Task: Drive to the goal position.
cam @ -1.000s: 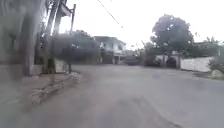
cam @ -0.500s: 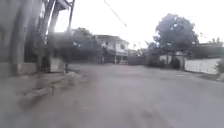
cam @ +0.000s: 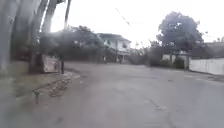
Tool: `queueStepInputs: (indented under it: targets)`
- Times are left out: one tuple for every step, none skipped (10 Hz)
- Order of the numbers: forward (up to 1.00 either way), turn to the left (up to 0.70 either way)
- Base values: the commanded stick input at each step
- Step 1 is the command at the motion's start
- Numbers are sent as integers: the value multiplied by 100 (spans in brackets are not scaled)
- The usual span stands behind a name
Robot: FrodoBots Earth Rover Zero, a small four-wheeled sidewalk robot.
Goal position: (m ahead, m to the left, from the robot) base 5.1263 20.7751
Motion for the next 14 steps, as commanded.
queueStepInputs:
  targets:
    - [100, 0]
    - [100, 0]
    - [100, 0]
    - [100, 0]
    - [100, 0]
    - [100, 0]
    - [100, 0]
    - [100, 0]
    - [100, 0]
    - [100, 0]
    - [100, 0]
    - [100, 0]
    - [100, 0]
    - [100, 0]
